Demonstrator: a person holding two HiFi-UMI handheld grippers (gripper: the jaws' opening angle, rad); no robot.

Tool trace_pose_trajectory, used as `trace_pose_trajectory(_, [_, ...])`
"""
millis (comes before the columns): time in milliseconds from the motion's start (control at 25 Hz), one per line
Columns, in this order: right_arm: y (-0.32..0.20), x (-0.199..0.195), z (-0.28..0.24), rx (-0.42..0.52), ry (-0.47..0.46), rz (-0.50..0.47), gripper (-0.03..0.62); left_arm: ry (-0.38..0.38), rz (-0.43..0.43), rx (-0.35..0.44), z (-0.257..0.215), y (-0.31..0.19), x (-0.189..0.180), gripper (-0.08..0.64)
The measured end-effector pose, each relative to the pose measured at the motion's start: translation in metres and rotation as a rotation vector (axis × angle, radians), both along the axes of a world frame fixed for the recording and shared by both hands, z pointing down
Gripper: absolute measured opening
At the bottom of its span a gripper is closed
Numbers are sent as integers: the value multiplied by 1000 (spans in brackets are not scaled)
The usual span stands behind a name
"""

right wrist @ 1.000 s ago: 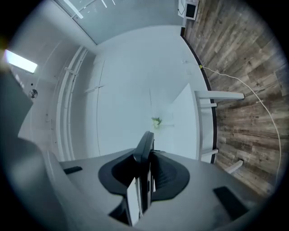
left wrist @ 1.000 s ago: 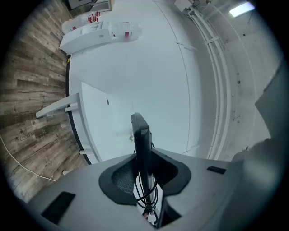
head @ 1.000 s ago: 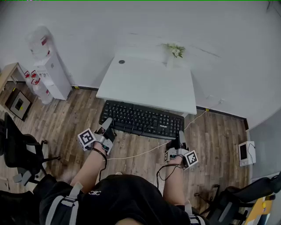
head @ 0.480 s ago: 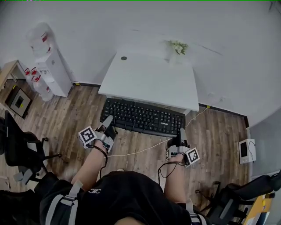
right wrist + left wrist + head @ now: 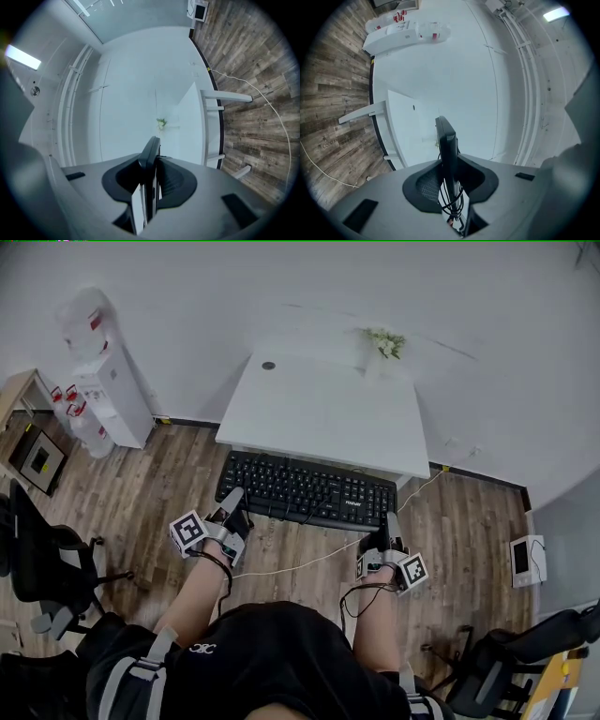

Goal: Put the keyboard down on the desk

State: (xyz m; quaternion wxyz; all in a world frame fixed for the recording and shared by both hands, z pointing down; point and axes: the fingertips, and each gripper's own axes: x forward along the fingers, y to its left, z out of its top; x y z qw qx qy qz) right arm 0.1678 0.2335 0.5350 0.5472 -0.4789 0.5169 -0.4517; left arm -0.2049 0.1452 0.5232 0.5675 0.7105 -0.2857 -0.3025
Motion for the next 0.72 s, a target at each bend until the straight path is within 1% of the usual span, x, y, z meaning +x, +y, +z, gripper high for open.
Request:
trace_pose_trajectory(240, [0, -31, -1, 15, 19, 17, 77, 16, 35, -2, 7, -4, -29, 75])
trace_pose_trajectory(360, [-3, -43, 0, 22, 22, 19, 77, 11, 43, 4, 8, -10, -40, 75])
trace_pose_trajectory(560, [-10, -45, 11, 9, 18, 20, 77, 8, 49, 0, 15, -15, -42, 75])
trace_pose_trajectory(720, [-29, -45, 22, -6, 8, 12, 77, 4, 42, -13, 24, -33, -42, 75])
